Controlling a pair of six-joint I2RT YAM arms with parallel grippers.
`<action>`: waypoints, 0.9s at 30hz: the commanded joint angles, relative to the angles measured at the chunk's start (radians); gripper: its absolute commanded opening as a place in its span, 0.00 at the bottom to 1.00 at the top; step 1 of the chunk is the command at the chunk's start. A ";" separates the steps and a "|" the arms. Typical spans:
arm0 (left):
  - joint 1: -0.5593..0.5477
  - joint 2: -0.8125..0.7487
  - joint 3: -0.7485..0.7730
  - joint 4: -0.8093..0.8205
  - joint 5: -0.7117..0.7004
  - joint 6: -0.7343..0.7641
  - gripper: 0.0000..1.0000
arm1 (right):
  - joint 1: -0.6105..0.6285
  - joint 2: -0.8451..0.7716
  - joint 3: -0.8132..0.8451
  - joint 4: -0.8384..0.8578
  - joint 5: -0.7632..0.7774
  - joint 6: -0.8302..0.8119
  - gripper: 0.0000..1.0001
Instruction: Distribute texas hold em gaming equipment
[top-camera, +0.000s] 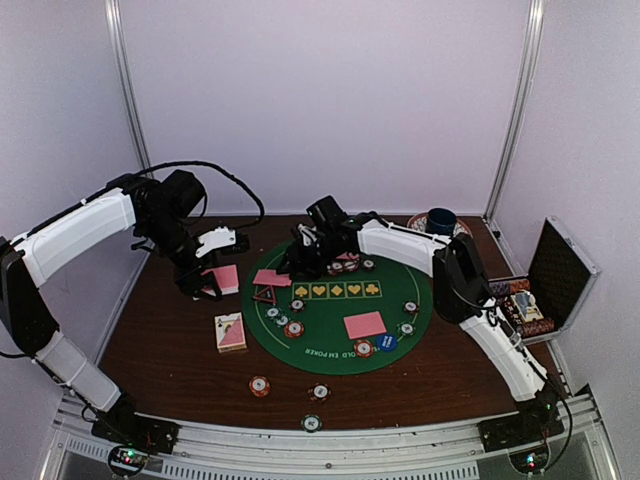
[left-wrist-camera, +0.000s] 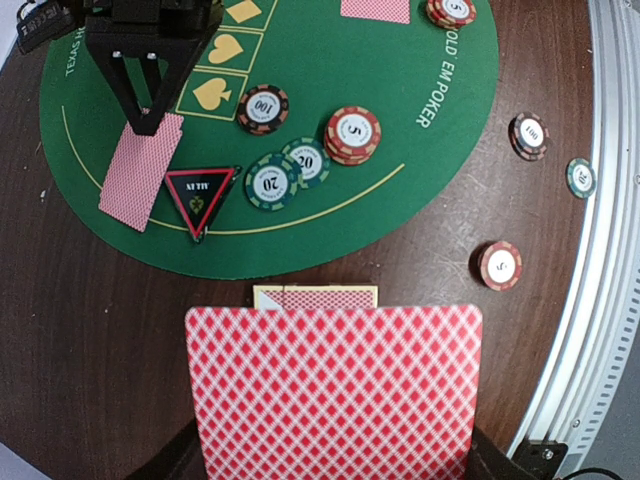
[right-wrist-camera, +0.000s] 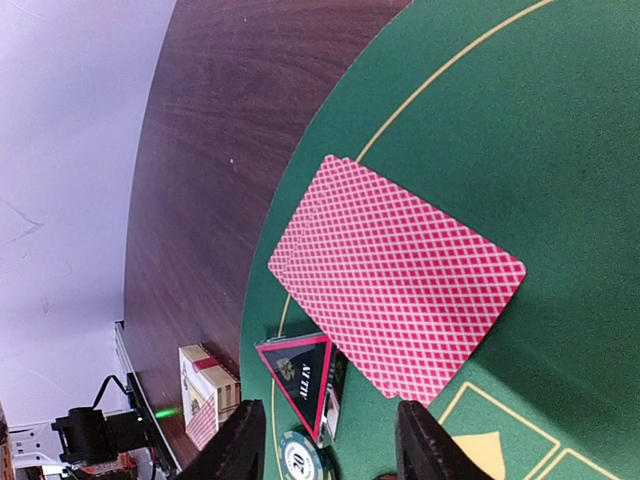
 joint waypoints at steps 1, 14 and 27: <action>0.002 -0.013 0.020 0.007 0.025 0.008 0.00 | 0.015 0.001 0.041 0.037 -0.021 0.003 0.48; 0.002 -0.020 0.022 0.005 0.017 0.005 0.00 | 0.010 -0.257 -0.179 0.025 0.038 -0.078 0.92; 0.002 -0.031 0.020 0.005 0.021 0.003 0.00 | 0.056 -0.559 -0.643 0.376 -0.047 0.136 0.99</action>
